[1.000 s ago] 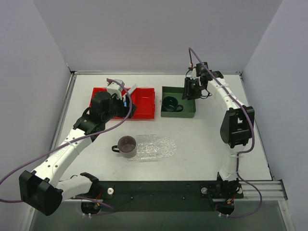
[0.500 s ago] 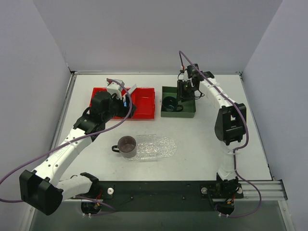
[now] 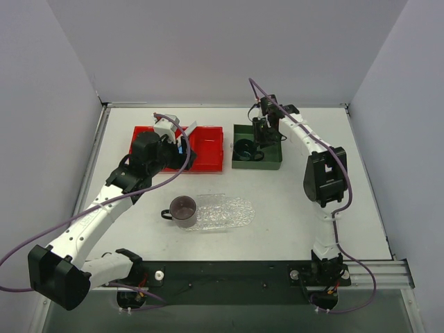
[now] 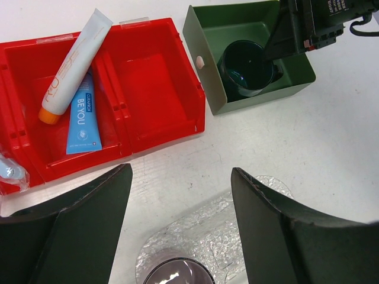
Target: Prepare toiletry sets of a toothbrush and toothpaste on the tray
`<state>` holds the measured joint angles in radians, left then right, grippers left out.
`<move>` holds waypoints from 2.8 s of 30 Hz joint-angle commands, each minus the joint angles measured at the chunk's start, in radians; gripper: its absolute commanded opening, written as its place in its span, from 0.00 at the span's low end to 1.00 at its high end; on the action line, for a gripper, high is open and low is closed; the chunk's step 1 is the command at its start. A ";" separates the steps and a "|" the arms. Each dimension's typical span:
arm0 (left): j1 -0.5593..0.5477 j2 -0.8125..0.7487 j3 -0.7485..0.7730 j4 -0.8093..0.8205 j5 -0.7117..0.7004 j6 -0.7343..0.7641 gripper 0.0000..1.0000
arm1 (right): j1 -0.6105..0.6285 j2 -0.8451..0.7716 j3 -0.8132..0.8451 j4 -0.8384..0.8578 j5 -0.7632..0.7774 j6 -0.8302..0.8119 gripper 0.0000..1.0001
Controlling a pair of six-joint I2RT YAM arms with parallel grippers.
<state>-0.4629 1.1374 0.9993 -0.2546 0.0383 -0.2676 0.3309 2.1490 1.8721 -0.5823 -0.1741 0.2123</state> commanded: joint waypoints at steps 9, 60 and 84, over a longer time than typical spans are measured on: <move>0.004 -0.008 0.022 0.023 -0.003 0.011 0.78 | 0.030 0.026 0.024 -0.010 0.050 0.001 0.23; 0.004 -0.018 0.016 0.031 -0.006 0.030 0.78 | 0.026 -0.172 -0.001 0.073 0.088 -0.036 0.00; 0.004 -0.054 -0.016 0.089 0.060 0.065 0.78 | 0.209 -0.781 -0.498 0.000 0.064 -0.044 0.00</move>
<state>-0.4629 1.1042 0.9833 -0.2199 0.0753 -0.2211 0.4927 1.4441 1.4048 -0.5377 -0.1062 0.1528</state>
